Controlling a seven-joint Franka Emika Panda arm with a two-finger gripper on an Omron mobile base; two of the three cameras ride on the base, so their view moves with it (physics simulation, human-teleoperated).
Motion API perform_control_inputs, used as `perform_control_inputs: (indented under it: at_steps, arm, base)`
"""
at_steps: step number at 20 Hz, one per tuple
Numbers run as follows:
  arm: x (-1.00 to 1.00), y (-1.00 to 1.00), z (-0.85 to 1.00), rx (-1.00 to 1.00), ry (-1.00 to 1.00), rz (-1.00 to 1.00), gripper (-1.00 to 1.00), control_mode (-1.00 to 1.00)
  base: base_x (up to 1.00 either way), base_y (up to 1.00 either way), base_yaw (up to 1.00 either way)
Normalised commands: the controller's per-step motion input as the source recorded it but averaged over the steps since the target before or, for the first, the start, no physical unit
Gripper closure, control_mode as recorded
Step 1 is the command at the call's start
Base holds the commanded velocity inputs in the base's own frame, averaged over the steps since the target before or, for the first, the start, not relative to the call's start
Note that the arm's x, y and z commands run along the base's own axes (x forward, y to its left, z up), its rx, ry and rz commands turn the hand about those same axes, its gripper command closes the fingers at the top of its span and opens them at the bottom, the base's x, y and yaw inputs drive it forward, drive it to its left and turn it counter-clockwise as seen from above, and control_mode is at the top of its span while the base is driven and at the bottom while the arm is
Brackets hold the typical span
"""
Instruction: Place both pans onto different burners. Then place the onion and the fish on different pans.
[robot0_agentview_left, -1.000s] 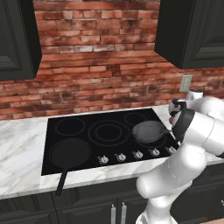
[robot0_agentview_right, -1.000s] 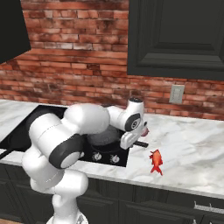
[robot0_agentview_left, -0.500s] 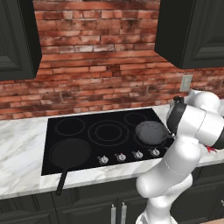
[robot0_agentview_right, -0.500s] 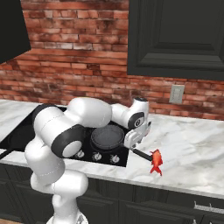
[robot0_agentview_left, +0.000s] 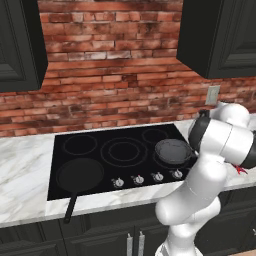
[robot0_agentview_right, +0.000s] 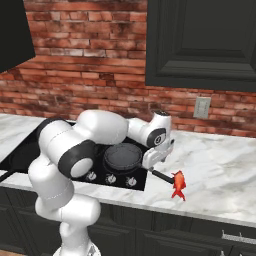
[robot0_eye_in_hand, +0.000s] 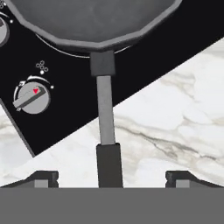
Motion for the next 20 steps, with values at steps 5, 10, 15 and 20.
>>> perform_control_inputs:
  at_steps: [5, 10, 15, 20]
  arm:
    - [-0.01, -0.68, 0.00, 0.00, 0.09, -0.33, -1.00, -1.00]
    - [0.12, -0.66, 0.00, 0.00, 0.12, -0.43, -1.00, -1.00]
    - [0.28, -0.27, 0.00, 0.01, 0.02, -0.42, -1.00, -1.00]
    - [0.13, -0.14, -0.05, 0.04, -0.05, -0.27, -1.00, -1.00]
  base:
    - [0.00, 0.00, 0.00]
    - [0.00, 0.00, 0.00]
    - [0.00, 0.00, 0.00]
    - [0.00, 0.00, 0.00]
